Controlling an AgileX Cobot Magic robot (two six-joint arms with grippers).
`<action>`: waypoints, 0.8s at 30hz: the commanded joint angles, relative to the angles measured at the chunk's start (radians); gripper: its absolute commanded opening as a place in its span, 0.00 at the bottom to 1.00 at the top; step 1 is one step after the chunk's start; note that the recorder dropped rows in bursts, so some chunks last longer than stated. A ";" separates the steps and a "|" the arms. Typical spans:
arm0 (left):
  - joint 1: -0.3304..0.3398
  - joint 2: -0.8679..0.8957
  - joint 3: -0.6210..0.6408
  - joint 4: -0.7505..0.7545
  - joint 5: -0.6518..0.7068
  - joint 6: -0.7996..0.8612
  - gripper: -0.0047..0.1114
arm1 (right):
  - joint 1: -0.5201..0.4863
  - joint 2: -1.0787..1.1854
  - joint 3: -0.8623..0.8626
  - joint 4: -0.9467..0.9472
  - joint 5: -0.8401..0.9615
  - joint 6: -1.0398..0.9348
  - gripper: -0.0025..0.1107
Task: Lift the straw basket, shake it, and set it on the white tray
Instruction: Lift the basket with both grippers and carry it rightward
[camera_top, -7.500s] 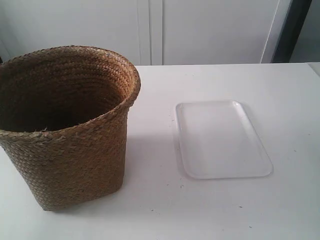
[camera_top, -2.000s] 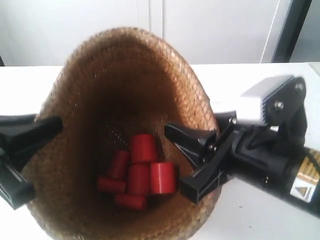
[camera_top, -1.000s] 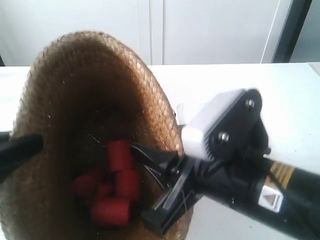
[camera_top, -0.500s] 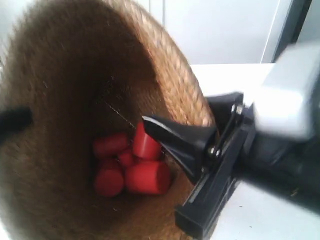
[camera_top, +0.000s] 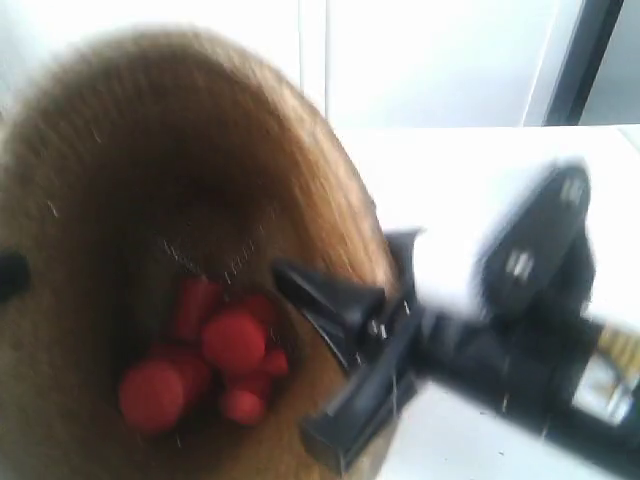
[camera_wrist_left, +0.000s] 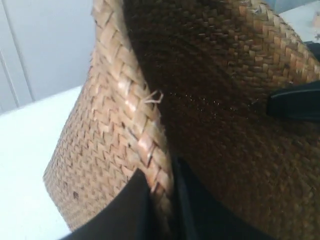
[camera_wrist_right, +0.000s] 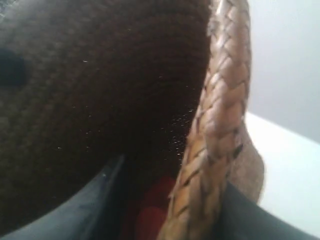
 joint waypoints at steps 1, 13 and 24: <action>-0.011 -0.050 -0.151 0.046 -0.026 0.034 0.04 | 0.035 -0.148 -0.170 -0.071 0.161 -0.115 0.02; 0.002 -0.013 -0.105 0.106 -0.148 -0.032 0.04 | 0.042 -0.087 -0.158 -0.024 0.182 -0.151 0.02; 0.004 0.033 0.097 0.108 -0.238 -0.150 0.04 | 0.042 -0.005 0.074 0.107 -0.074 -0.101 0.02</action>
